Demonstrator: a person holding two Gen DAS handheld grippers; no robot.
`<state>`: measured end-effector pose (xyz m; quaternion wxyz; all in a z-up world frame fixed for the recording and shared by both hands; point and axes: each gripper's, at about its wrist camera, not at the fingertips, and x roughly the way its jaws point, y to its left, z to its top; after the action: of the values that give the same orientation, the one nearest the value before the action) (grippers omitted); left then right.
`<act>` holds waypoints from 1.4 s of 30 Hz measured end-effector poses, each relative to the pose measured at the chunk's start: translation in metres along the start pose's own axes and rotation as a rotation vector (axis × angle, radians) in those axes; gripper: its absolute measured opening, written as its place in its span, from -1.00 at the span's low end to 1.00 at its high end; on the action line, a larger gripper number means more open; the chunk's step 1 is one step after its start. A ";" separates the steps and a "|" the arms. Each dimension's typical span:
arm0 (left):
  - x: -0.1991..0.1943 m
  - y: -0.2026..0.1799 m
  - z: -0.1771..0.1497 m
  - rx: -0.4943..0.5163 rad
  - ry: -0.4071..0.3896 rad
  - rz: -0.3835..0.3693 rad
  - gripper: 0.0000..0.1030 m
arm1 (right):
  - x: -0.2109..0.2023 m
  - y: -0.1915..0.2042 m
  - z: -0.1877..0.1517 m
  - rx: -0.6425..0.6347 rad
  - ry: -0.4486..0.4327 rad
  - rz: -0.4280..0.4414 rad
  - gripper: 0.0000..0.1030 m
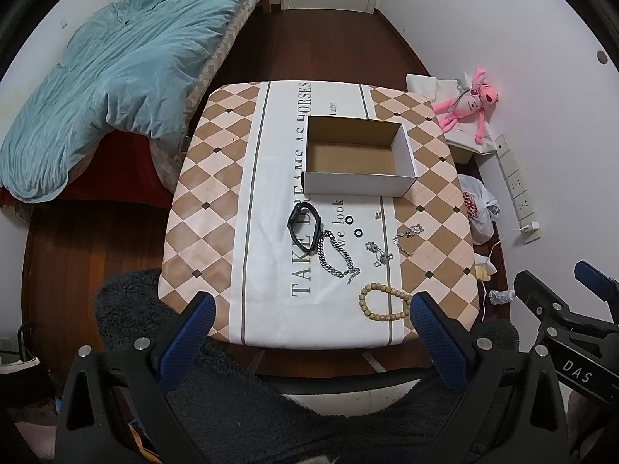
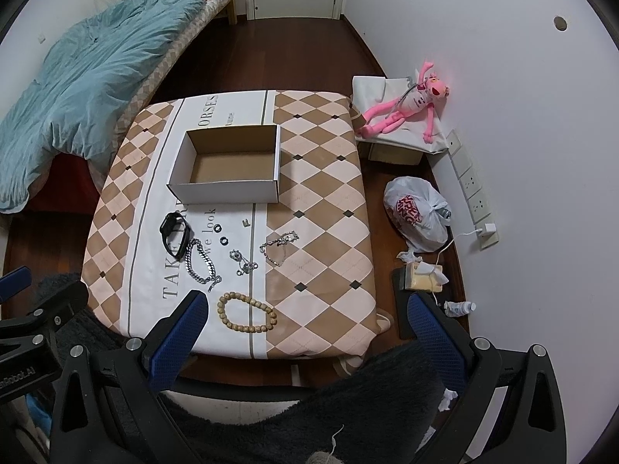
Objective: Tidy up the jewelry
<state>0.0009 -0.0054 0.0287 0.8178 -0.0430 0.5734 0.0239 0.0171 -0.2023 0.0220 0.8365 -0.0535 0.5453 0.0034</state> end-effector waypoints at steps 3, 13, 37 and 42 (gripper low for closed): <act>-0.001 -0.001 0.000 0.002 -0.002 0.002 0.99 | 0.000 0.000 -0.001 0.000 -0.002 0.000 1.00; -0.002 -0.001 -0.001 -0.001 -0.002 0.001 0.99 | 0.000 0.000 -0.001 0.000 -0.004 0.001 1.00; -0.008 -0.005 -0.001 0.006 -0.008 -0.018 0.99 | -0.009 -0.001 0.002 0.004 -0.020 -0.002 1.00; -0.008 -0.005 0.000 0.004 -0.007 -0.020 0.99 | -0.009 -0.002 0.003 0.004 -0.019 0.000 1.00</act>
<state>-0.0017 -0.0106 0.0361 0.8200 -0.0468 0.5702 0.0148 0.0166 -0.2034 0.0319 0.8419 -0.0520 0.5372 0.0026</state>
